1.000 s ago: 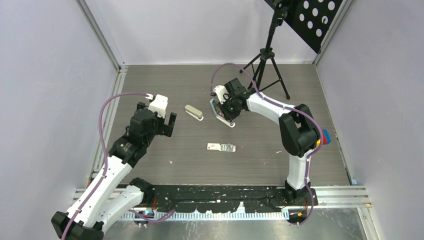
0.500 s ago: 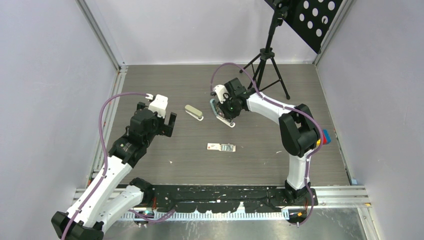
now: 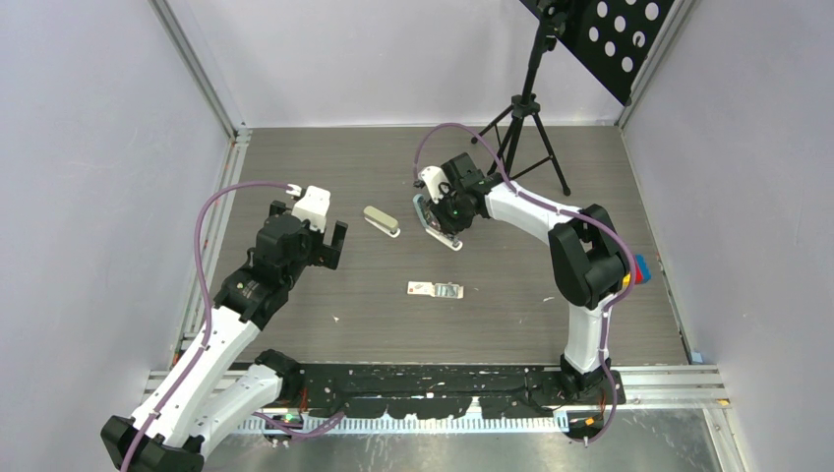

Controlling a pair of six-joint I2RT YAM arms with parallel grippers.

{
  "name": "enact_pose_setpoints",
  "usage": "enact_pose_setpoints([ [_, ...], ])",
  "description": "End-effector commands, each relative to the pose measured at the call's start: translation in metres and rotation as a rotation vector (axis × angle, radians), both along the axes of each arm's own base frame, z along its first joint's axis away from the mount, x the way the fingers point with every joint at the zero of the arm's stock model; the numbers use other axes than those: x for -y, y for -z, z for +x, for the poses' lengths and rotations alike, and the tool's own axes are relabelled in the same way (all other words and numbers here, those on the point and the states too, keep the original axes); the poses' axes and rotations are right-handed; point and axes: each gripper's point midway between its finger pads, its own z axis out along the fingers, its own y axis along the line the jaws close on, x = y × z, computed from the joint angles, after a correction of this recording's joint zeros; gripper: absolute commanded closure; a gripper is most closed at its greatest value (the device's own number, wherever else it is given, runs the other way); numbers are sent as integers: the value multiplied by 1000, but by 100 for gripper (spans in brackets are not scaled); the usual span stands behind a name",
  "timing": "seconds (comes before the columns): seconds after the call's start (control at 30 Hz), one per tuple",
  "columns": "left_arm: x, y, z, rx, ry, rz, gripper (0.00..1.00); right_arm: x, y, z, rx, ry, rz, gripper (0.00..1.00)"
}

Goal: Load the staples into the stapler

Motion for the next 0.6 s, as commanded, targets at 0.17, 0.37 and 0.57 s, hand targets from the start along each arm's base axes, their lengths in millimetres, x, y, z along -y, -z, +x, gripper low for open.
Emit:
enact_pose_setpoints([
  [0.17, 4, -10, 7, 47, 11, -17, 1, -8, -5, 3, 12, -19, 40, 81],
  [0.37, 4, -9, 7, 45, 11, -16, 1, -5, -1, 4, 15, -11, 19, 81],
  [0.57, 4, -9, 7, 44, 14, -15, 1, -1, 1, 5, 19, -13, 2, 81],
])
